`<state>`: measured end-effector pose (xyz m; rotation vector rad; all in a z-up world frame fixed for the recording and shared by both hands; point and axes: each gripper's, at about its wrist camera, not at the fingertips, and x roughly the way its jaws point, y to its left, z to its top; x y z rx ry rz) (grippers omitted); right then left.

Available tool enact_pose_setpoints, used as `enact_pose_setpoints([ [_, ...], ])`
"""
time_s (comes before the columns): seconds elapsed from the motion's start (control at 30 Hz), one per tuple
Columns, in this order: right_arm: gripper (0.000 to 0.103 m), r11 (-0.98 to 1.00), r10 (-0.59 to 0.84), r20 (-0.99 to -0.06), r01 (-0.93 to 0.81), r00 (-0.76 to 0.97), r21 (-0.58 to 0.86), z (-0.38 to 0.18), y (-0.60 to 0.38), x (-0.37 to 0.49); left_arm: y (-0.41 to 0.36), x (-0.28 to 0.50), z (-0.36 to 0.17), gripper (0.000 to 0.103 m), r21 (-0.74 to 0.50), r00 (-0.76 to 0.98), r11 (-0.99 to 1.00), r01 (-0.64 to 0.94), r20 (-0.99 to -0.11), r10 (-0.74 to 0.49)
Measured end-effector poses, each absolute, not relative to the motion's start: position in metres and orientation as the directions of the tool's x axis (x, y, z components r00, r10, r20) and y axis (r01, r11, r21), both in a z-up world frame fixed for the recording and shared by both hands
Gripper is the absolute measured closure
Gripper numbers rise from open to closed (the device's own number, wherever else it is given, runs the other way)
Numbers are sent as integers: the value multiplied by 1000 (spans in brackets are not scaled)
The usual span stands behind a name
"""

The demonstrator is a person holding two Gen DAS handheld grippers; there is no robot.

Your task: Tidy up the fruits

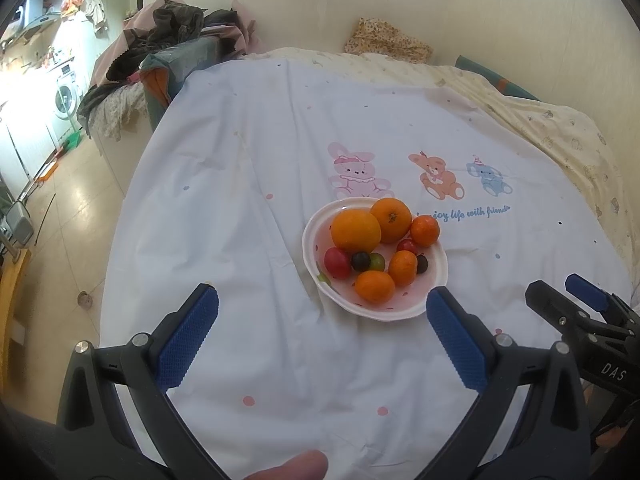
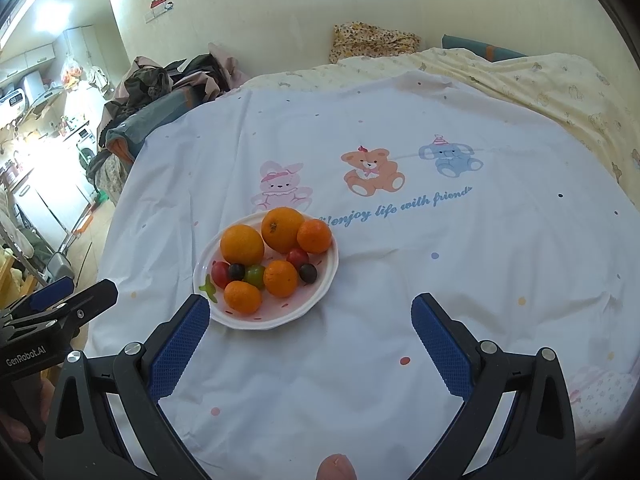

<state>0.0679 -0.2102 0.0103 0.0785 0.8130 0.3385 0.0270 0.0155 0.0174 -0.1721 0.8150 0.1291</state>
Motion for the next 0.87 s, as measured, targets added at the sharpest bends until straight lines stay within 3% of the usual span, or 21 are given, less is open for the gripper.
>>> enact_pose_setpoints([
  [0.87,0,940,335,-701,-275,630,203,8,-207,66,18,23,20,0,-118,686,977,-178,-726,37],
])
